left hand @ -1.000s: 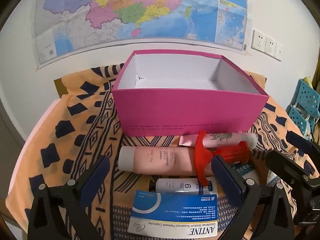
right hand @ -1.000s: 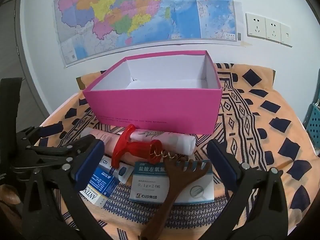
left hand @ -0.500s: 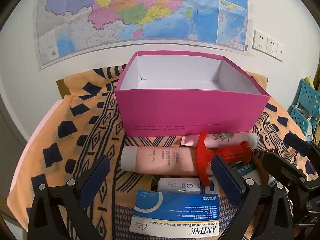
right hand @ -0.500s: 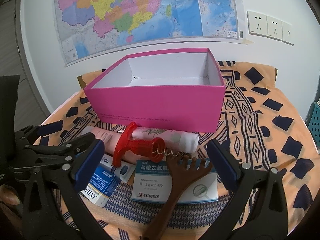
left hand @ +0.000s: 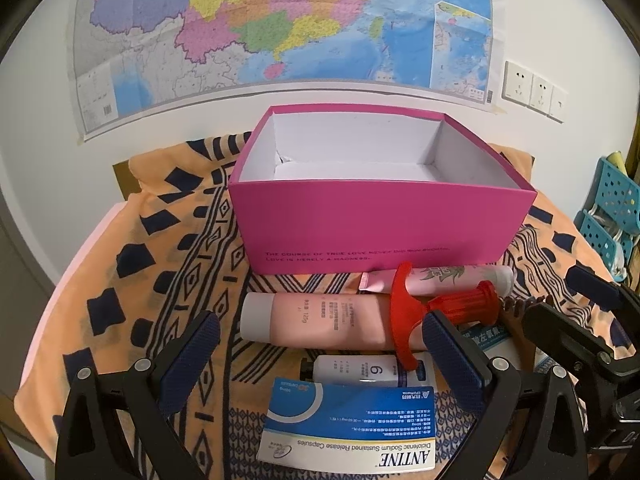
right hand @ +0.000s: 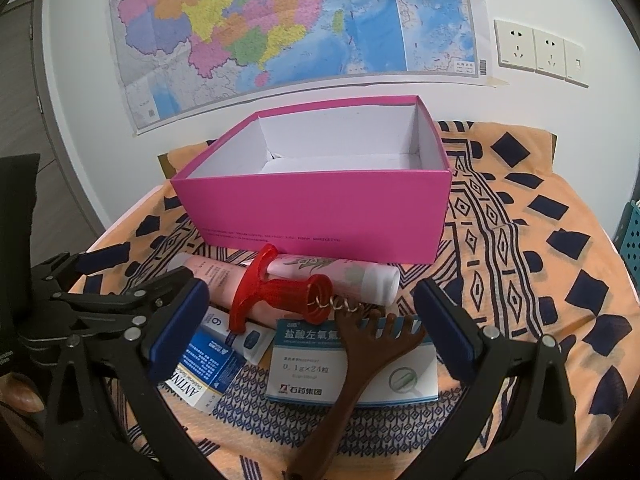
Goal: Organize rigid objects
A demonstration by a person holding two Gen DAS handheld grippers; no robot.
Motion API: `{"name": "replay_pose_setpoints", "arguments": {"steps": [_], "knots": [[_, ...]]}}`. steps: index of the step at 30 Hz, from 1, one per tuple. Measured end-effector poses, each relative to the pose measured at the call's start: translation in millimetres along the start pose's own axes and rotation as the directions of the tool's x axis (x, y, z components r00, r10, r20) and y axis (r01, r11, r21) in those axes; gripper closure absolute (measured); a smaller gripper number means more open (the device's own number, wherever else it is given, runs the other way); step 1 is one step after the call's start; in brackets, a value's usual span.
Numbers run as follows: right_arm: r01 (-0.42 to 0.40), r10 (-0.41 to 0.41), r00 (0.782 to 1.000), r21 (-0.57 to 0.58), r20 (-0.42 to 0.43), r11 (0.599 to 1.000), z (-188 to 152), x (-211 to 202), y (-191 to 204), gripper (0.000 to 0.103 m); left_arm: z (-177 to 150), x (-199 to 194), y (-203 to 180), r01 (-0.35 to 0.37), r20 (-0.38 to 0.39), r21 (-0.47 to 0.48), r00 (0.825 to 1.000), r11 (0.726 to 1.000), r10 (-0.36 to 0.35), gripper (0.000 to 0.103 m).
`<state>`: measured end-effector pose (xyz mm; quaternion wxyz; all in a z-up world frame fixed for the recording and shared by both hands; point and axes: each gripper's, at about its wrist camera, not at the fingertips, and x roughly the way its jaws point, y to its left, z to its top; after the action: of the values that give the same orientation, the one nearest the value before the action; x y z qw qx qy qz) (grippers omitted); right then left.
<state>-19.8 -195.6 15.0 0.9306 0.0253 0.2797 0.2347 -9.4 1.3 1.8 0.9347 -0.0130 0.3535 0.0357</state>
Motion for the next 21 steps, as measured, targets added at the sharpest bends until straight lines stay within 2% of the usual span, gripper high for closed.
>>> {"name": "replay_pose_setpoints", "arguments": {"steps": [21], "knots": [[-0.016, 0.016, 1.0, 0.035, -0.02, 0.999, -6.7, -4.3, -9.5, 0.001, -4.2, -2.0, -5.2, 0.023, 0.004, 0.009, 1.0, 1.0, -0.023, 0.0]]}}
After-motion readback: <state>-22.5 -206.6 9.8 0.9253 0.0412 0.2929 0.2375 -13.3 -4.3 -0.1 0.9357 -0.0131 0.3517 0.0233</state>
